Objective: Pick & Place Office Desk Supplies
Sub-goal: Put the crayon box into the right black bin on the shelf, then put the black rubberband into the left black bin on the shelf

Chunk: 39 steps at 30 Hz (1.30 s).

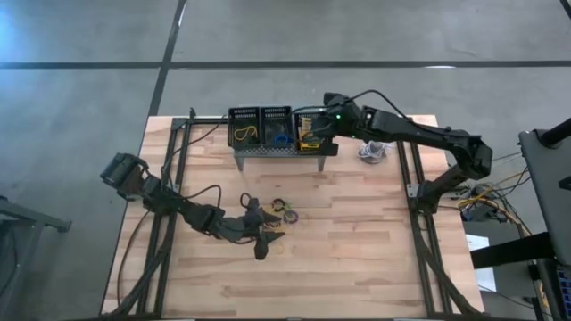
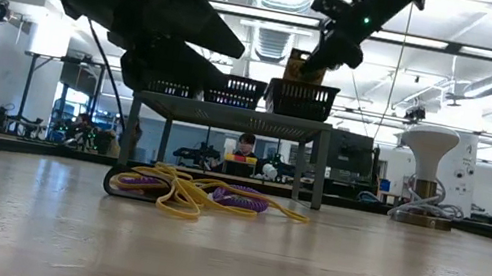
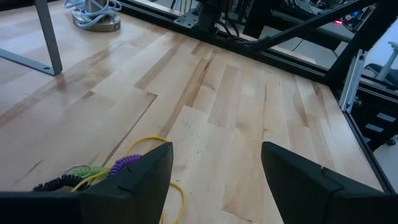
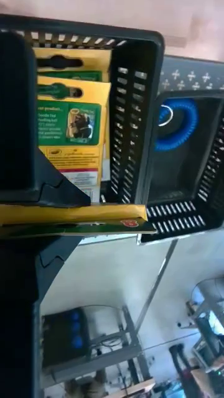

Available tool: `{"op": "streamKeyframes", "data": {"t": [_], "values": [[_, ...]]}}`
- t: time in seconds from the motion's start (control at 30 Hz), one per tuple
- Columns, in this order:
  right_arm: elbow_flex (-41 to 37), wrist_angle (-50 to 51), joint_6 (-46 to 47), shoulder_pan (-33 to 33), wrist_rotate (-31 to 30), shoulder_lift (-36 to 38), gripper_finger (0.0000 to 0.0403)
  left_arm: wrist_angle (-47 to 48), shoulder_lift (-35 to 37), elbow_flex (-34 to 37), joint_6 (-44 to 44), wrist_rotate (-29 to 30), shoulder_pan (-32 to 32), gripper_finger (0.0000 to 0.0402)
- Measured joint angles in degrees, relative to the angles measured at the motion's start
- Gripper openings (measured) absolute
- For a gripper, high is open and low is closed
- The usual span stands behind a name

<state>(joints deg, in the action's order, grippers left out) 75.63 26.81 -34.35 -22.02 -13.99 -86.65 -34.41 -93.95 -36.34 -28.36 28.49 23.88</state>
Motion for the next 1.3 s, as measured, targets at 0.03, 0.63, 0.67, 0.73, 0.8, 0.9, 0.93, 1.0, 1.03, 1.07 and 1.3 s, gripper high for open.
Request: {"op": "streamKeyframes", "data": {"t": [0.03,0.63,0.67,0.73,0.8,0.9,0.93,1.0,1.03,1.07,1.3], "values": [[0.0,-0.1,0.1,0.0,0.0,0.0,0.0027,0.0,0.0,0.0,0.0,0.0,0.0,0.0249],[2.8,9.5,2.9,1.2,3.9,1.8,0.0197,0.1,0.0,0.0,0.0,0.0,0.0,0.0249],[3.4,10.5,3.6,1.2,4.0,1.9,0.0197,0.1,0.0,0.0,0.0,0.0,0.0,0.0249],[4.3,10.6,5.0,1.3,4.0,1.9,0.0198,0.2,0.0,0.0,0.0,0.0,0.0,0.0249],[5.1,10.7,7.3,1.6,4.0,1.9,0.0198,0.3,0.0,0.0,0.0,0.0,0.0,0.0249],[6.0,9.7,11.4,3.1,7.1,2.2,0.0198,1.1,0.0,0.0,0.0,0.0,0.0,0.0249],[6.0,9.3,12.5,3.7,10.1,2.4,0.0198,1.1,0.0,0.0,0.0,0.0,0.0,0.0249],[4.9,6.3,14.5,5.4,16.8,2.7,0.0198,1.1,0.0,0.0,0.0,0.0,0.0,0.0249],[4.1,4.6,15.1,6.5,19.5,2.7,0.0198,1.3,0.0,0.0,0.0,0.0,0.0,0.0249],[3.3,3.1,15.6,7.9,21.1,2.7,0.0198,1.5,0.0,0.0,0.0,0.1,0.0,0.0249],[-4.2,-6.4,19.2,19.4,21.5,2.6,0.0198,3.6,0.0,0.0,-0.7,0.4,0.0,0.0243]]}}
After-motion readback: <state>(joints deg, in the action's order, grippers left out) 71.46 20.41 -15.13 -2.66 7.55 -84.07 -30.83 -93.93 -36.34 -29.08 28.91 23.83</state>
